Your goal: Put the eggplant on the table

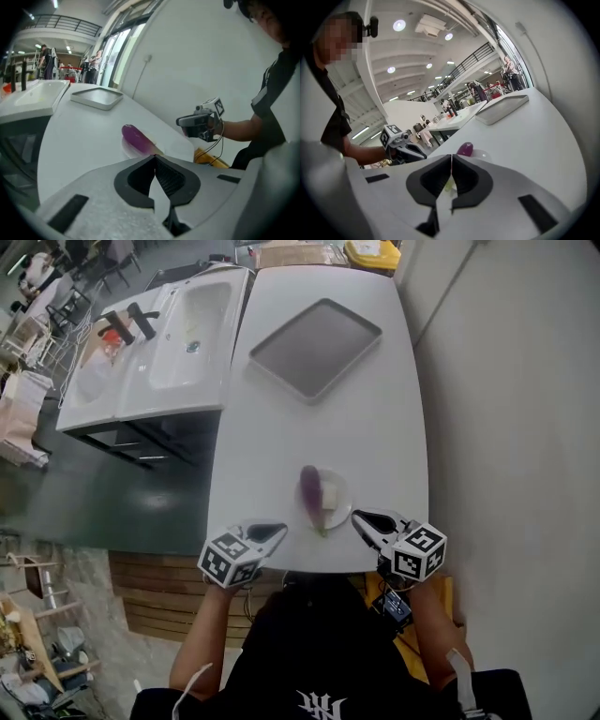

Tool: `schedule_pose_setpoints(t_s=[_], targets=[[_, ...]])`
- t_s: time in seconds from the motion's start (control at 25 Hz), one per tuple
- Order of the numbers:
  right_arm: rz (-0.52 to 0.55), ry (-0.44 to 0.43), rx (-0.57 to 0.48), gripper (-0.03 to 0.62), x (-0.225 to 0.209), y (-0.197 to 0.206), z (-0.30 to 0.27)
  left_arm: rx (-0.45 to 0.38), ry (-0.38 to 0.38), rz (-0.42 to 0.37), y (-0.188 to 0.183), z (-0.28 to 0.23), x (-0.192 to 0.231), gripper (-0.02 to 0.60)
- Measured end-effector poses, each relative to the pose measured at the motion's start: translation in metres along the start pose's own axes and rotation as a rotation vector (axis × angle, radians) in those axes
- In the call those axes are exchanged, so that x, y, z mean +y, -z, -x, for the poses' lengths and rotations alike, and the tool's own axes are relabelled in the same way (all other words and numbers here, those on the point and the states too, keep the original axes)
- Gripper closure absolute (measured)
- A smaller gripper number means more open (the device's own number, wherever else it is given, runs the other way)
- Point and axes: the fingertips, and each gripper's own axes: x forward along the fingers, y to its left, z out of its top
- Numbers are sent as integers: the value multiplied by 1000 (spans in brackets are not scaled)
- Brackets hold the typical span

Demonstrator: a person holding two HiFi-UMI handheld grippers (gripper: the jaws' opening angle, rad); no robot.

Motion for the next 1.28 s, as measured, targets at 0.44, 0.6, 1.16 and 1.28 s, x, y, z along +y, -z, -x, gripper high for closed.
schedule_pose_setpoints(t_s=[0.44,0.6,1.16,1.28], targets=[[35,-121,-232,590,154,15,28,-263,310,9,40,64,-99,575],[66,-131,-258,591,186,24,41,-297,368,-76,37,76,-121,575],[176,-259,-305,591,231,18,82,-360,334,-94,26,92,-172,575],[174,-269,-290,591,220,27,85,-361,319,-94,23,86,-175,575]])
